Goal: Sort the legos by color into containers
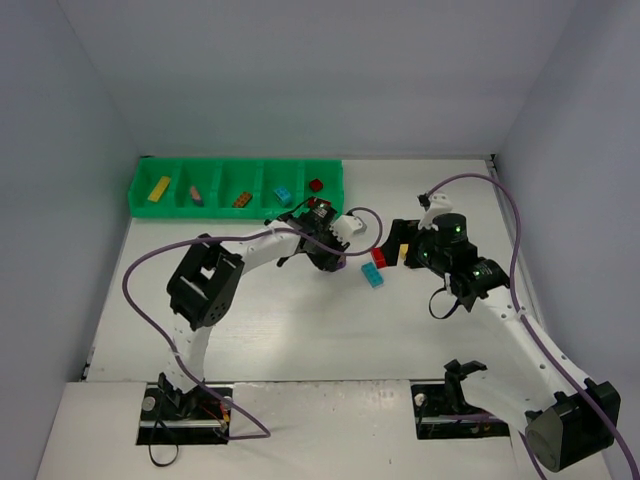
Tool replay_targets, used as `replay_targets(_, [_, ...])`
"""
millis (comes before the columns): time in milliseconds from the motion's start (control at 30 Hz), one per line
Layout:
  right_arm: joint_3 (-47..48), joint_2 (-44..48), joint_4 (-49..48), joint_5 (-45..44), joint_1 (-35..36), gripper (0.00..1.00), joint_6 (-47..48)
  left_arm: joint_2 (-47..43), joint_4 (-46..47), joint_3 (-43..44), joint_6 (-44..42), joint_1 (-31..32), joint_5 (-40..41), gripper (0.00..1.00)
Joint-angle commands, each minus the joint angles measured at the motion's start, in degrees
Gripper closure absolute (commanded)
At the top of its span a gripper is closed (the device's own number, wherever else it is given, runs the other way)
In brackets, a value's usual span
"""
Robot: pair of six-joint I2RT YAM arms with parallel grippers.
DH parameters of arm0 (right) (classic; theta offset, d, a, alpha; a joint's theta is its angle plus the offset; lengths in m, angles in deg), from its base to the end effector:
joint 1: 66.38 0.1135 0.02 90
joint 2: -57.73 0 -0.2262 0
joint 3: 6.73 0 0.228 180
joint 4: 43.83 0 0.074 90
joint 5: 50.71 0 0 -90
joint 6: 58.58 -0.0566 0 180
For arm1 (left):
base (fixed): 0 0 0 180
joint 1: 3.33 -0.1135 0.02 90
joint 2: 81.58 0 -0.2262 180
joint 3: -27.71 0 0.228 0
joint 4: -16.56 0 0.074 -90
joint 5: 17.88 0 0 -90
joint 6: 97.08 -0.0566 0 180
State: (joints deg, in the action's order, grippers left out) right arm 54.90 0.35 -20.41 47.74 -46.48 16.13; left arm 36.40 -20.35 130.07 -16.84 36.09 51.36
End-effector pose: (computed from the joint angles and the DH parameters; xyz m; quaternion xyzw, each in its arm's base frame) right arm 0.2306 0.0923 0.2782 -0.0753 0.8104 0.2319 0.5327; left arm 0.3140 -0.2841 0.1511 0.4402 0.8230 -0.2458 0.2617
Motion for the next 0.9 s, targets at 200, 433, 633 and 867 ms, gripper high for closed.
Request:
replay_targets(200, [0.56, -0.45, -2.8, 1.39, -0.13, 0.18, 1.05, -18.02, 13.12, -11.34, 9.93, -7.15, 3.7, 1.0])
replay_targets(433, [1.18, -0.62, -2.98, 2.45, -0.13, 0.18, 1.49, -30.69, 13.13, -14.96, 18.02, -20.77, 13.09, 1.0])
replay_targets(633, [1.71, -1.68, -3.33, 3.06, -0.13, 0.18, 1.49, -24.92, 10.49, -6.18, 19.16, -33.52, 16.71, 1.0])
replay_targets(867, [1.09, -1.76, -3.59, 3.51, -0.13, 0.18, 1.05, -10.76, 8.21, 9.29, 21.27, -42.05, 17.41, 1.0])
